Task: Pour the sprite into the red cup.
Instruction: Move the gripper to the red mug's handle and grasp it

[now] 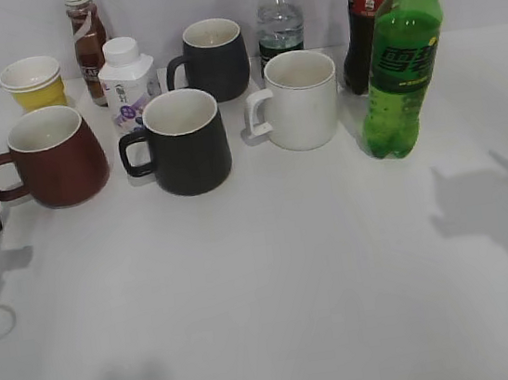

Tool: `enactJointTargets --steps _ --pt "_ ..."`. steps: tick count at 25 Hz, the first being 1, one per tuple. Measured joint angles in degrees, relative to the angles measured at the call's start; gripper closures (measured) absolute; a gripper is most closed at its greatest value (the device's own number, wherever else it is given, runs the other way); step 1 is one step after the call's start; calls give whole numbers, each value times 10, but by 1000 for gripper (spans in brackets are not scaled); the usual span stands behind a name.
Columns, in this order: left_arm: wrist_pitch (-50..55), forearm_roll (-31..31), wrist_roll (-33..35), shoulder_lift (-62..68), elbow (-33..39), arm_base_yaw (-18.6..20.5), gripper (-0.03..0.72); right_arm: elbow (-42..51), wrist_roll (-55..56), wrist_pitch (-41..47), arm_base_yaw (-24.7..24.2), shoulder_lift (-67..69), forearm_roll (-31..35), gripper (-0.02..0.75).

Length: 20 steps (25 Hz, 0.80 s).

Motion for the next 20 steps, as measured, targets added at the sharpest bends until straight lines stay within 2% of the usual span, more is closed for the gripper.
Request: enactJointTargets --steps 4,10,20 --pt "-85 0 0 68 0 0 447 0 0 0 0 0 0 152" --pt "-151 0 0 129 -1 0 447 0 0 0 0 0 0 152" --pt "-167 -6 0 167 -45 0 447 0 0 0 0 0 0 153"
